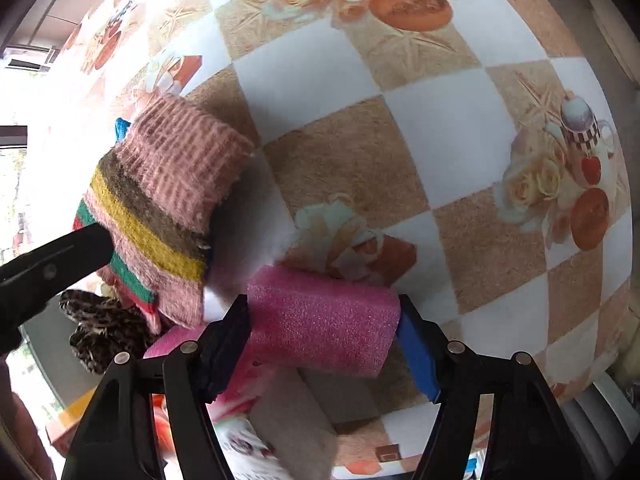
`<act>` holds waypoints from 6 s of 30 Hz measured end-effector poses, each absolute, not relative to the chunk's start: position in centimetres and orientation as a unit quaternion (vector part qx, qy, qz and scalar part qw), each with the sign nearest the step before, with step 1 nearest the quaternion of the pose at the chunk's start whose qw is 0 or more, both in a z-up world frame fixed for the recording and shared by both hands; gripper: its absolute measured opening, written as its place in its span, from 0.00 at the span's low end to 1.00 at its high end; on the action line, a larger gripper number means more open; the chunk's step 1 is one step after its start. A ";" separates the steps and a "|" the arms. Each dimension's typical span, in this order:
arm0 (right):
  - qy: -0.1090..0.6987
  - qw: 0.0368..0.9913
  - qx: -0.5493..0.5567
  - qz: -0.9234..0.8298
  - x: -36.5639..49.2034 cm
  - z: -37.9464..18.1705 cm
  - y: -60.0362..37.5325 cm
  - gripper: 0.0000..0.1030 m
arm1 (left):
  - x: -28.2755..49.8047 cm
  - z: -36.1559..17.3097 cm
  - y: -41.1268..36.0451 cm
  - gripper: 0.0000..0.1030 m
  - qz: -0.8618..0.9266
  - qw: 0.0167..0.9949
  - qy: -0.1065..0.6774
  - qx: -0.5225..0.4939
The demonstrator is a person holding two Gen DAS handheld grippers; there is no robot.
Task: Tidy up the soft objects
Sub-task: 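Grasp the striped knit piece with the left tool while the right tool grasps the pink foam sponge, then carry the striped knit piece and pink sponge in both tools over the white box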
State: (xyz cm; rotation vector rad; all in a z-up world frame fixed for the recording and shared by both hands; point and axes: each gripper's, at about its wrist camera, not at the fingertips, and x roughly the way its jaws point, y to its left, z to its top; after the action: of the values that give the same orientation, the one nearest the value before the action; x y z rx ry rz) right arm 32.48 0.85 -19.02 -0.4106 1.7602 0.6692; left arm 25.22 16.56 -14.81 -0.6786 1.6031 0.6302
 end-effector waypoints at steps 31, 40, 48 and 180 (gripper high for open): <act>0.774 0.568 -0.069 0.270 38.2 -16.1 -9.4 0.70 | 29.6 -15.6 9.2 0.79 0.251 0.647 0.715 -0.087; 0.774 0.572 -0.058 0.266 38.5 -15.2 -11.7 0.70 | 28.1 -14.8 12.2 0.22 0.251 0.648 0.690 -0.204; 0.759 0.583 -0.064 0.282 38.2 -13.4 -12.2 0.70 | 26.4 -7.4 13.7 0.22 0.254 0.701 0.612 -0.262; 0.567 0.584 -0.293 0.501 7.4 2.9 4.3 0.70 | -9.1 6.0 10.4 0.11 0.323 0.759 0.425 -0.371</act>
State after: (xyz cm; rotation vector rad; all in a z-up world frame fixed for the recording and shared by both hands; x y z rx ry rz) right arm 7.44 4.26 2.89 -0.6835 1.3232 1.1701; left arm -9.09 10.40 5.99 -0.8088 0.9255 0.7043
